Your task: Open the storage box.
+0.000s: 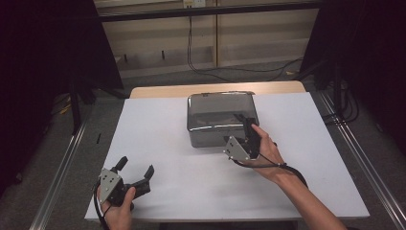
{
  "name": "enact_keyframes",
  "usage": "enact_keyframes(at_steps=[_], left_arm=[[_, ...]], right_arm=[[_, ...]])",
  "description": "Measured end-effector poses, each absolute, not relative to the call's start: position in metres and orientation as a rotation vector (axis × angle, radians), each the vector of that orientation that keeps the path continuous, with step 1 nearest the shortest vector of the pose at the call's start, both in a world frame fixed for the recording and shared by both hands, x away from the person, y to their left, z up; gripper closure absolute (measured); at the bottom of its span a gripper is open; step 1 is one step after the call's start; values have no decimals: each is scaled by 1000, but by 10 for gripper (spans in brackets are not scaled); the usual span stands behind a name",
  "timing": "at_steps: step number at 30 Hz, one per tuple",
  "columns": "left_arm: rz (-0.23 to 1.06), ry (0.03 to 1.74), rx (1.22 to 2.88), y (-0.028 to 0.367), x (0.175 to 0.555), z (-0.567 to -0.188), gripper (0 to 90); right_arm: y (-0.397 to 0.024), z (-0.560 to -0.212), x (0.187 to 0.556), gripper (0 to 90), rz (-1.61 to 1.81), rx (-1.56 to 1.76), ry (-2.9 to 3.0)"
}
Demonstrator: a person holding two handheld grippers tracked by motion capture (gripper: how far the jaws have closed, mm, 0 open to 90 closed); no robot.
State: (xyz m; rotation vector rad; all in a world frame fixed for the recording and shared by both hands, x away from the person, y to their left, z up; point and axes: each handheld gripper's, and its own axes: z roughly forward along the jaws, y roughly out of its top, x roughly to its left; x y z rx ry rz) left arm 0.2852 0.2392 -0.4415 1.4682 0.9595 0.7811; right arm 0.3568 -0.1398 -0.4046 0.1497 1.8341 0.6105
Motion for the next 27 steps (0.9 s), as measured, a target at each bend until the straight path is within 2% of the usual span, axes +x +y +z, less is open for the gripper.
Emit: enact_keyframes(at_steps=[14,17,27], left_arm=[[791,963,1468,239,285,-441,23],[784,959,1468,239,285,-441,23],[792,961,1468,239,285,-441,24]], right_arm=[[-132,-410,356,273,445,-12,1821],[-130,-413,356,352,403,-36,1836],[-124,-416,354,499,324,-90,1838]])
